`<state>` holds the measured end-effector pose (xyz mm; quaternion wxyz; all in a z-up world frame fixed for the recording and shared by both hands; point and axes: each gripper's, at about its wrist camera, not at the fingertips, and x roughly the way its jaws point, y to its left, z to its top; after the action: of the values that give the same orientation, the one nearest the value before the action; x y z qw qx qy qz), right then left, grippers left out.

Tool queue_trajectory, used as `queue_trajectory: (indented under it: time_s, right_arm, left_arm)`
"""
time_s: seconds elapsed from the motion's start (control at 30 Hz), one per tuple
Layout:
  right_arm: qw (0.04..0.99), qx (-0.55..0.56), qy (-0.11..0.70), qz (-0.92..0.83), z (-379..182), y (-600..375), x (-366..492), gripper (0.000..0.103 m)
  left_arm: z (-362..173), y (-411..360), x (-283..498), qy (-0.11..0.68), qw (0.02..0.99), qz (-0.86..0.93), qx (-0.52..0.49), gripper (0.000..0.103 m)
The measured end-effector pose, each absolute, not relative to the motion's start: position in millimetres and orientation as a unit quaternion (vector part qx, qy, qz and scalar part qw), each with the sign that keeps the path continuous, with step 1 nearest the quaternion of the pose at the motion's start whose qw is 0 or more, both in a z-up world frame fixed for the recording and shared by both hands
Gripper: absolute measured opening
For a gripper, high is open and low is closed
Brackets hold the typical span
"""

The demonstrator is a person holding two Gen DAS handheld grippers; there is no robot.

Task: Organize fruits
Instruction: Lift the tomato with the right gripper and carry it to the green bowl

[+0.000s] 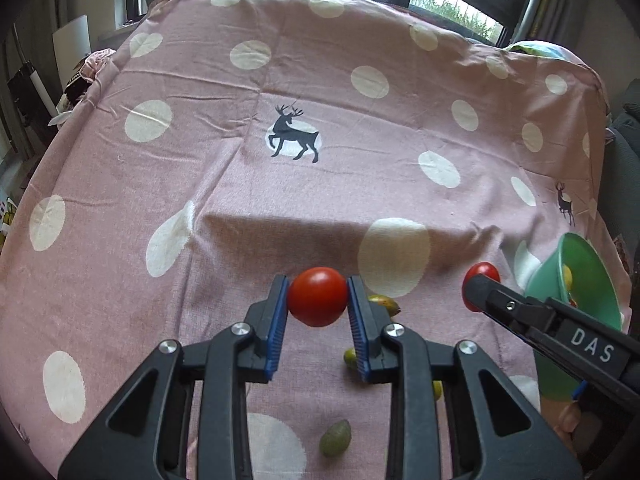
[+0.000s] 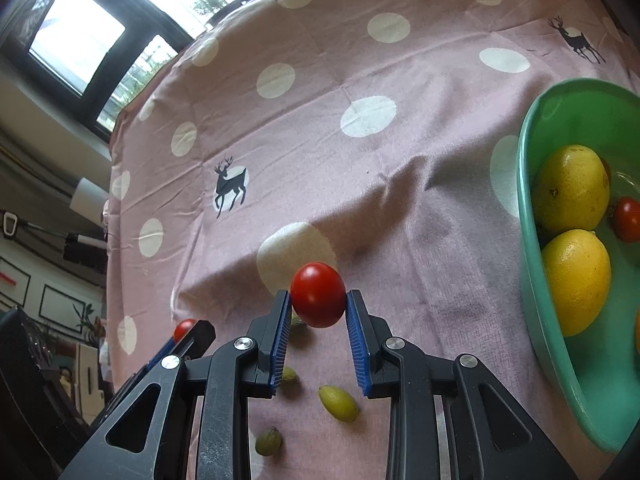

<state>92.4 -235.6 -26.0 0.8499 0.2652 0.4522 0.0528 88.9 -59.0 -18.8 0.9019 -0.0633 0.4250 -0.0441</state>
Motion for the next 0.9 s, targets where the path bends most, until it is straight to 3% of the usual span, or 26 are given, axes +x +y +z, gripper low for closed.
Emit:
queue_trajectory:
  time_s: [0.63,0.9]
  right_arm:
    - [0.889,0.260,0.376,-0.002,22.4,-267.8,35.1,0.030]
    - [0.895,0.276,0.351,-0.024,37.7,-296.5,11.9,0.030]
  left_arm:
    - [39.0,-96.5,41.1,0.354,0.920,-0.148,-0.075,0.029]
    - [38.9,-120.0,31.6,0.347,0.921,-0.172,-0.037,0.029]
